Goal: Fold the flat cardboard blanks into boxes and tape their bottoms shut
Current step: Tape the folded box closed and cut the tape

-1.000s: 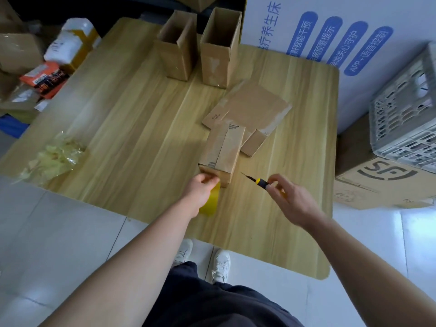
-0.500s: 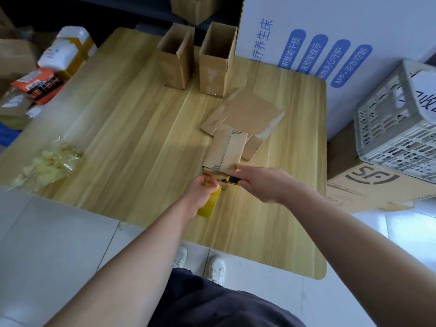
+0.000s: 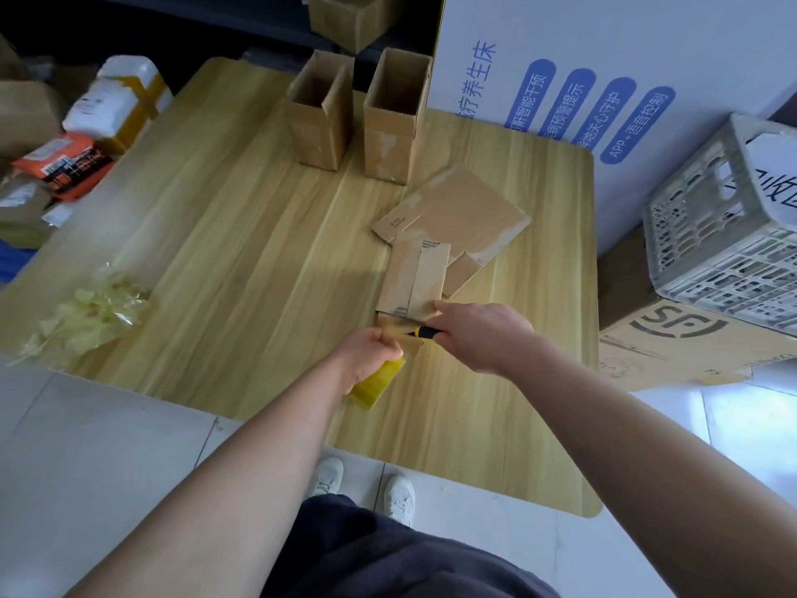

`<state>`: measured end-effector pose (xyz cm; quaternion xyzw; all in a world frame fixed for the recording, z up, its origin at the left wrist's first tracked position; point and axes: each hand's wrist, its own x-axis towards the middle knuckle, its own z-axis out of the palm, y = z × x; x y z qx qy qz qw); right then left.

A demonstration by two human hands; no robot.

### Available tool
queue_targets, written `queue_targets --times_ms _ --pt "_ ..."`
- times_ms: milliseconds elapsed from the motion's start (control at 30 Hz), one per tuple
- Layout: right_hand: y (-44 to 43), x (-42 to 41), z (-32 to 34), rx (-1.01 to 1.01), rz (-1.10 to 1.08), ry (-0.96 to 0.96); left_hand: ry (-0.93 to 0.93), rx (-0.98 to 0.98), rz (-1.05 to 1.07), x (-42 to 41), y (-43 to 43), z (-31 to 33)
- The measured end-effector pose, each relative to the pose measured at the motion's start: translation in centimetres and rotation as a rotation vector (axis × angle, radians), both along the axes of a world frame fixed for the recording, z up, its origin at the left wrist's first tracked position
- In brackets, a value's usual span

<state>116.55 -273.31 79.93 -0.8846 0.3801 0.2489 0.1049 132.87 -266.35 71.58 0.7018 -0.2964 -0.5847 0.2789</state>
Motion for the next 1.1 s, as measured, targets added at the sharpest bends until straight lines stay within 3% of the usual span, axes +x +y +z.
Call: queue_targets --times_ms 167,267,367,500,700,800,900,1000,1100 --pt "0.0 -1.8 0.7 0.086 -0.097 -0.116 -0.138 -0.056 0.030 -0.1 -0.1 0.0" --pt "0.0 -4.8 -0.3 0.130 -0.262 -0.203 -0.194 -0.040 -0.009 0.1 -0.2 0.1" --pt "0.9 -6.8 -3.6 0.179 -0.442 -0.199 -0.271 -0.013 -0.062 0.0 -0.3 -0.1" --pt "2.4 -6.7 -8.8 0.060 -0.533 -0.187 -0.333 0.012 -0.103 0.2 0.4 -0.6" --pt "3.0 -5.9 -13.5 -0.045 -0.552 -0.179 -0.242 -0.022 0.067 0.9 1.6 -1.4" --pt "2.6 -4.4 -12.2 -0.071 -0.598 -0.541 -0.265 -0.050 0.091 1.9 2.1 -1.4" --pt "1.1 -0.8 -9.2 -0.115 -0.455 -0.871 -0.327 -0.081 0.000 3.0 2.1 -1.2" --pt "-0.6 2.6 -8.1 -0.117 -0.300 -0.836 -0.375 -0.170 -0.111 4.2 1.6 -0.9" --pt "-1.1 4.0 -8.6 -0.180 -0.282 -0.794 -0.385 -0.265 -0.216 5.3 0.8 -0.1"
